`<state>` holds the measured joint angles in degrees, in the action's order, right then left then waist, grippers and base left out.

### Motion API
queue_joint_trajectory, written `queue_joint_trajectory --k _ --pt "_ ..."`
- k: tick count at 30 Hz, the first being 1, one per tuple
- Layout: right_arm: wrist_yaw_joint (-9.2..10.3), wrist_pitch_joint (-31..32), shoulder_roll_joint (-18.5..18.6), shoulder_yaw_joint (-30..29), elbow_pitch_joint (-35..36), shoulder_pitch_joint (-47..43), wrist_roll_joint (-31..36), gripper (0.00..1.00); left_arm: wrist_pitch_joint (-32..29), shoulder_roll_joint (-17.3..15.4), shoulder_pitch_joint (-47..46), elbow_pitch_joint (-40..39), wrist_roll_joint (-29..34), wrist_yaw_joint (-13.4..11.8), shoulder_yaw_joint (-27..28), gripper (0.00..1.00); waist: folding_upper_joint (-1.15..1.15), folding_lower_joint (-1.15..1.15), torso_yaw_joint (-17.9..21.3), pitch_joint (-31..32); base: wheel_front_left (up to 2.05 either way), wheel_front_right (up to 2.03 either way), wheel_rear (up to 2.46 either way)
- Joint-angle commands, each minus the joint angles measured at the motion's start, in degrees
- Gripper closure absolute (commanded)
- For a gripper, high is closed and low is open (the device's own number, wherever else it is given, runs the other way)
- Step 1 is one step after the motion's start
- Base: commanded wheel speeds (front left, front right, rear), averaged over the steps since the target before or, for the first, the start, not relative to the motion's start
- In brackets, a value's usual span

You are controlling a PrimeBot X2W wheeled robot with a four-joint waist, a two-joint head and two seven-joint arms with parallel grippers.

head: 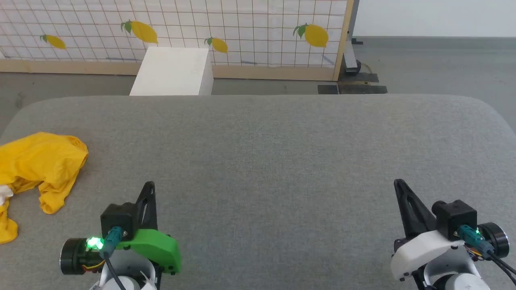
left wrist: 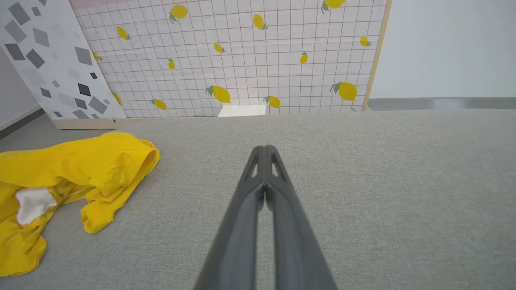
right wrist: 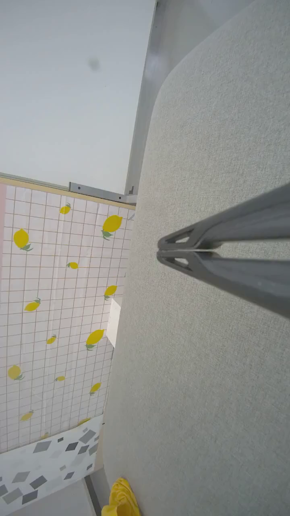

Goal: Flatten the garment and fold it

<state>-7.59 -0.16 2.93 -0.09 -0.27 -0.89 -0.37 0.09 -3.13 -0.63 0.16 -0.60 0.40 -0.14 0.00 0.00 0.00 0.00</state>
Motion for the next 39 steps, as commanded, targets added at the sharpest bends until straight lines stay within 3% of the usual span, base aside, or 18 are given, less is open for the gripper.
queue_joint_trajectory --k 1,24,25,27,28,29,39 --pt "0.10 0.16 -0.05 0.09 0.27 0.89 0.37 1.00 -0.09 0.25 0.63 -0.16 0.60 -0.40 0.14 1.00 0.00 0.00 0.00 0.00 0.00 0.00 0.00" --pt "0.10 0.16 -0.05 0.09 0.27 0.89 0.37 1.00 -0.09 0.25 0.63 -0.16 0.60 -0.40 0.14 1.00 0.00 0.00 0.00 0.00 0.00 0.00 0.00" --pt "0.00 0.00 0.00 0.00 -0.02 -0.01 -0.01 0.00 0.00 0.00 -0.01 0.01 -0.02 0.01 -0.02 0.00 0.00 0.00 0.00 0.00 0.00 0.00 0.00" --pt "0.00 0.00 0.01 -0.03 -0.04 -0.02 -0.01 0.00 0.00 -0.01 -0.02 0.01 -0.05 0.02 -0.09 0.00 0.00 0.00 0.00 0.00 0.00 0.00 0.00" --pt "0.00 -0.02 0.01 -0.05 -0.04 -0.02 -0.03 1.00 0.02 -0.01 -0.02 0.02 -0.07 0.01 -0.13 1.00 0.00 0.00 0.00 0.00 0.00 0.00 0.00" --pt "0.00 -0.08 0.01 -0.07 -0.05 0.00 -0.09 0.00 0.08 -0.01 -0.04 0.07 -0.13 -0.04 -0.20 0.00 0.00 0.00 0.00 -0.01 0.00 0.00 0.00" --pt "0.01 -1.00 0.01 -0.53 -0.27 0.13 -0.53 0.00 1.22 -0.03 -0.66 1.22 -0.87 -0.81 -1.24 0.00 0.00 0.00 -1.05 -0.01 0.00 0.00 0.00"
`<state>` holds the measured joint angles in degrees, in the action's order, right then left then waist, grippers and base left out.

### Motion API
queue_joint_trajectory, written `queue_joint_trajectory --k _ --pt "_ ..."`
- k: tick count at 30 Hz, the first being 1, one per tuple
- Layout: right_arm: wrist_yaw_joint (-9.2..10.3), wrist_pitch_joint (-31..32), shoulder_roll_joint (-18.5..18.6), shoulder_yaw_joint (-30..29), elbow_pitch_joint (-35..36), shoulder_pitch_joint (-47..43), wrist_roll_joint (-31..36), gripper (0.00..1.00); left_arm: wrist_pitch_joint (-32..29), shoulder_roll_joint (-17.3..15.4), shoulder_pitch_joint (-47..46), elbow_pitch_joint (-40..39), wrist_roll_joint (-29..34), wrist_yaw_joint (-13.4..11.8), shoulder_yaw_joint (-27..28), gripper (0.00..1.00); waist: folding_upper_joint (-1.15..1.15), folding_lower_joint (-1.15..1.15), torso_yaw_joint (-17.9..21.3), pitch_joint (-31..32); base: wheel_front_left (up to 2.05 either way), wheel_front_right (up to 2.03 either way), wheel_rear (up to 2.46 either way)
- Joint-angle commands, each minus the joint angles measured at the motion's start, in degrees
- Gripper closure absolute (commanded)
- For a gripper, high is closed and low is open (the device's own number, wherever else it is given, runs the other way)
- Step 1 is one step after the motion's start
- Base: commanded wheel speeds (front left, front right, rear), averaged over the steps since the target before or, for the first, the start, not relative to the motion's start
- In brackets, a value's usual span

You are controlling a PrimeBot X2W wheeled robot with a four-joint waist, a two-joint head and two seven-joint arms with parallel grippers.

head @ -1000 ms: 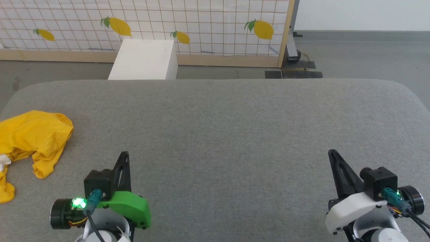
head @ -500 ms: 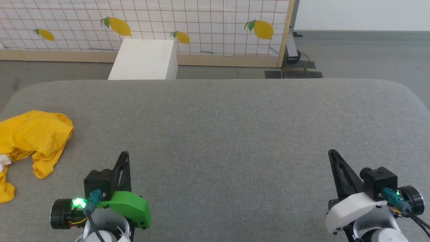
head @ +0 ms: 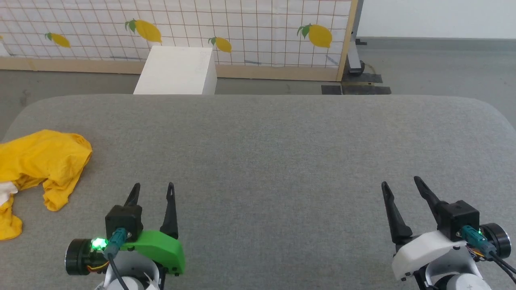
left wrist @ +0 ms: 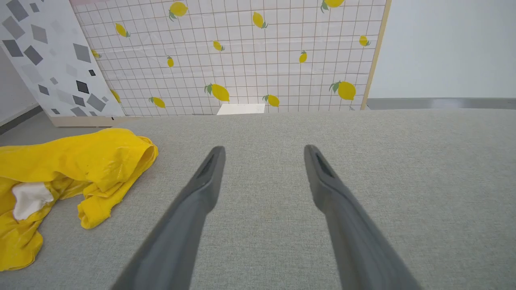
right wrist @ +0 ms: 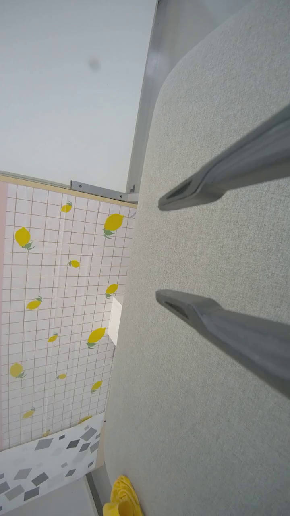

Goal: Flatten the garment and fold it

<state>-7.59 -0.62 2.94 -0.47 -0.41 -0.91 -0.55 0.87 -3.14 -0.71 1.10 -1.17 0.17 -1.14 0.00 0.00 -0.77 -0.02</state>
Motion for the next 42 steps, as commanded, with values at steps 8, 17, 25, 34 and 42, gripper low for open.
queue_joint_trajectory --k 8,17,25,34,42 --pt "0.02 -1.45 -0.01 -0.32 -0.57 0.35 -0.72 0.00 1.66 -0.35 -0.88 1.25 -1.16 -1.42 -0.88 0.00 0.00 0.00 -3.65 0.11 0.00 0.00 0.00" --pt "0.02 -2.33 -0.01 -0.08 -1.02 0.61 -1.28 0.00 2.71 -0.77 -0.75 1.71 -2.09 -2.42 -1.06 0.00 0.00 0.00 -7.27 0.17 0.00 0.00 0.00" --pt "0.03 -3.10 -0.02 0.07 -1.49 0.87 -1.70 0.00 3.69 -1.10 -0.57 2.06 -3.01 -3.37 -1.23 0.00 0.00 0.00 -10.59 0.15 0.00 0.00 0.00" --pt "0.04 -3.89 -0.02 0.34 -2.02 1.12 -2.11 0.00 4.73 -1.41 -0.15 2.29 -3.99 -4.58 -1.49 0.00 0.00 0.00 -13.76 0.37 0.00 0.00 0.00" --pt "0.04 -4.60 -0.03 0.67 -2.39 1.34 -2.39 0.00 5.67 -1.71 0.16 2.55 -5.03 -5.56 -1.69 0.00 0.00 0.00 -16.08 0.45 0.00 0.00 0.00"
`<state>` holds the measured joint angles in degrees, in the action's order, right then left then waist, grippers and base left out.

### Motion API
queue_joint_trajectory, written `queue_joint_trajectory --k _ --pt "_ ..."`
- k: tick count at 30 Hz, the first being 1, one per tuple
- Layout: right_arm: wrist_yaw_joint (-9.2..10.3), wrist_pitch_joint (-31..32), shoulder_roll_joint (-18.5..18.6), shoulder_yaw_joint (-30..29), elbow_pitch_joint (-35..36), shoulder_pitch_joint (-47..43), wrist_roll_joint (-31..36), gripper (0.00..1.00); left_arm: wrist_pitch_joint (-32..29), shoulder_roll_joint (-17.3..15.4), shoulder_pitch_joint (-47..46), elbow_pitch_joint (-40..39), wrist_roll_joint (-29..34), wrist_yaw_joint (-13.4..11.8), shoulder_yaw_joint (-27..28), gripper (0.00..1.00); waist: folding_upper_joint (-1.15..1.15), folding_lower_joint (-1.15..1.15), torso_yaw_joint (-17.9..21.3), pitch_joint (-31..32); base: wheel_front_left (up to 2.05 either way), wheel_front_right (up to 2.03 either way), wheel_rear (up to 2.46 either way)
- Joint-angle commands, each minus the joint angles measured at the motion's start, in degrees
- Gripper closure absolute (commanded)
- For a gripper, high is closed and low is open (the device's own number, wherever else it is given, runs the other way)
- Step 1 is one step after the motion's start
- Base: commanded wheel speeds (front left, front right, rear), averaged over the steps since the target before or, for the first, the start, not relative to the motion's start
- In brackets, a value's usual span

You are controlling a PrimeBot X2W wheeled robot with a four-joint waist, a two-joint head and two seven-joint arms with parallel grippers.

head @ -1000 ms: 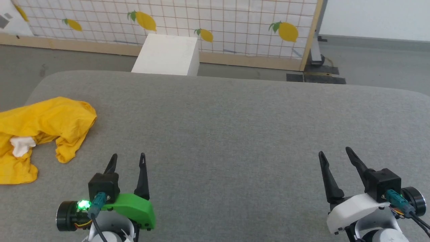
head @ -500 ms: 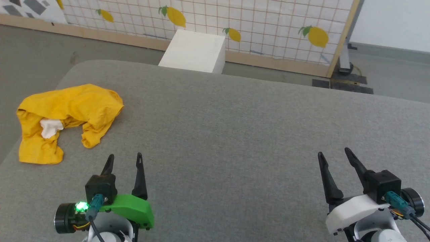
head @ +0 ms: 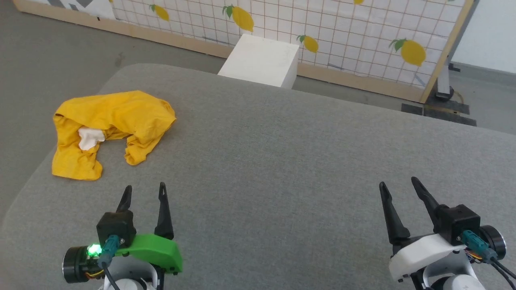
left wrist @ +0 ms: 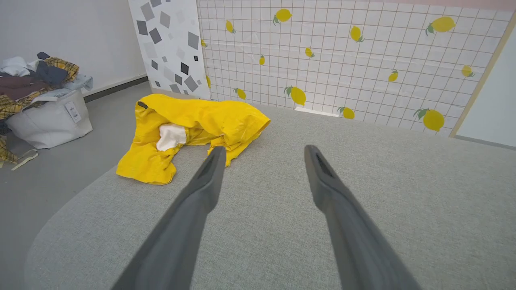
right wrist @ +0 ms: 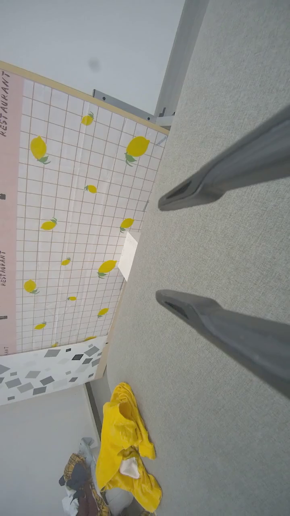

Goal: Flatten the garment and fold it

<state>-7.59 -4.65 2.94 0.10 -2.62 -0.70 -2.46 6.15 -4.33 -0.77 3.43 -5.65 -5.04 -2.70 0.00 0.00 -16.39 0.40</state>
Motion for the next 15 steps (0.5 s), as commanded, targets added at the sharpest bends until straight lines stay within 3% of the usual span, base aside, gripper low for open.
queue_joint_trajectory --k 1,15 --pt "0.04 -0.66 -0.03 0.15 -0.24 1.14 -0.54 0.00 0.52 -0.59 0.25 0.30 -0.70 -0.45 -0.14 0.00 0.00 0.00 -0.78 0.05 0.00 0.00 0.00" --pt "0.05 -1.83 -0.03 0.69 -0.83 1.47 -1.25 0.00 2.14 -1.80 1.07 0.59 -2.35 -1.54 -0.76 0.00 0.00 0.00 -4.56 0.28 0.00 0.00 0.00"
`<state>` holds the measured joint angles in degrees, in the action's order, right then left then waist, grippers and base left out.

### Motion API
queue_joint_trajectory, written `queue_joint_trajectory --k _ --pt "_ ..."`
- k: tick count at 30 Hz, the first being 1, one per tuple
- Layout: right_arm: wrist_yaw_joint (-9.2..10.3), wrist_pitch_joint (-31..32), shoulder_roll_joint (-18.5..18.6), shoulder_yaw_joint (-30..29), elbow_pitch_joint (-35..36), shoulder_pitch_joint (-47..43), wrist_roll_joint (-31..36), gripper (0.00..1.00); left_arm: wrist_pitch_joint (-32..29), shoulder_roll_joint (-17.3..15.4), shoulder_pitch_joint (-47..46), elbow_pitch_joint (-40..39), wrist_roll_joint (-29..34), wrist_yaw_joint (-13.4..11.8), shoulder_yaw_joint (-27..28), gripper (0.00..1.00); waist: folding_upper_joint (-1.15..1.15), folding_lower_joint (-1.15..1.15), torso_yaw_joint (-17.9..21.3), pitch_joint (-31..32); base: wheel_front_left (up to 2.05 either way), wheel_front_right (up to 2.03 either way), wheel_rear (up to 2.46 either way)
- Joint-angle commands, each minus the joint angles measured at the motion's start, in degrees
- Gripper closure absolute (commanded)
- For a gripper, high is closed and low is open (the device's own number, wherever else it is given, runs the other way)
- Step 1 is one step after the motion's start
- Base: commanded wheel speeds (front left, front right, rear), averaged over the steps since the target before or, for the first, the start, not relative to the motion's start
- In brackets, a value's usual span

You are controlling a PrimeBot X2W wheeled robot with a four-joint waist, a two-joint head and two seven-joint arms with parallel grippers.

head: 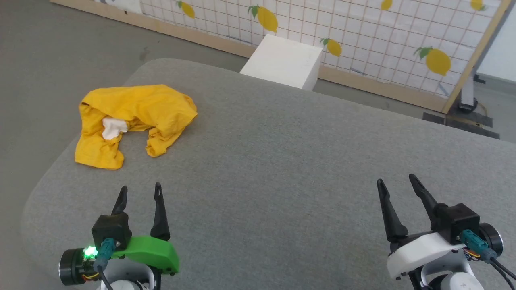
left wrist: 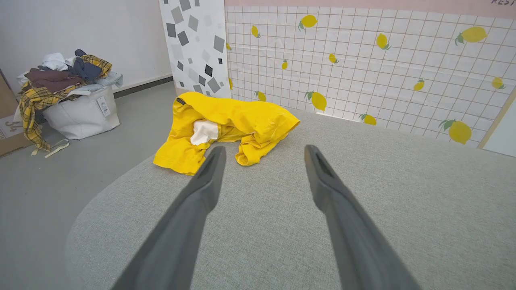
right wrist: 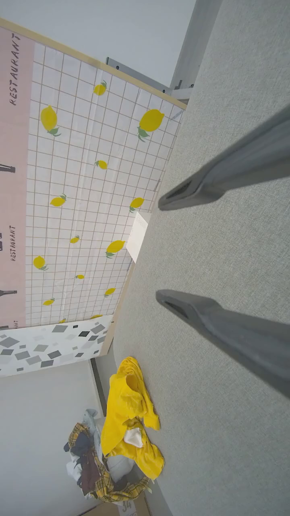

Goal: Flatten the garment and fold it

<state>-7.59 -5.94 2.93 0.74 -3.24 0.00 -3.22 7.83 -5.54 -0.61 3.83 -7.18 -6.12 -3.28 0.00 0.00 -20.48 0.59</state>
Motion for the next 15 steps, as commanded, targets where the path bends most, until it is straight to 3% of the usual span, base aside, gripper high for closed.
queue_joint_trajectory --k 1,15 --pt "0.05 -0.65 -0.02 0.07 -0.28 0.78 -0.54 0.00 0.59 -0.70 0.99 0.23 -0.97 -0.58 -0.19 0.00 0.00 0.00 -0.78 0.10 0.00 0.00 0.00" --pt "0.07 -1.77 -0.03 0.46 -0.94 1.17 -1.18 0.00 2.26 -1.72 1.45 1.14 -2.80 -2.20 -0.61 0.00 0.00 0.00 -4.98 0.25 0.00 0.00 0.00"
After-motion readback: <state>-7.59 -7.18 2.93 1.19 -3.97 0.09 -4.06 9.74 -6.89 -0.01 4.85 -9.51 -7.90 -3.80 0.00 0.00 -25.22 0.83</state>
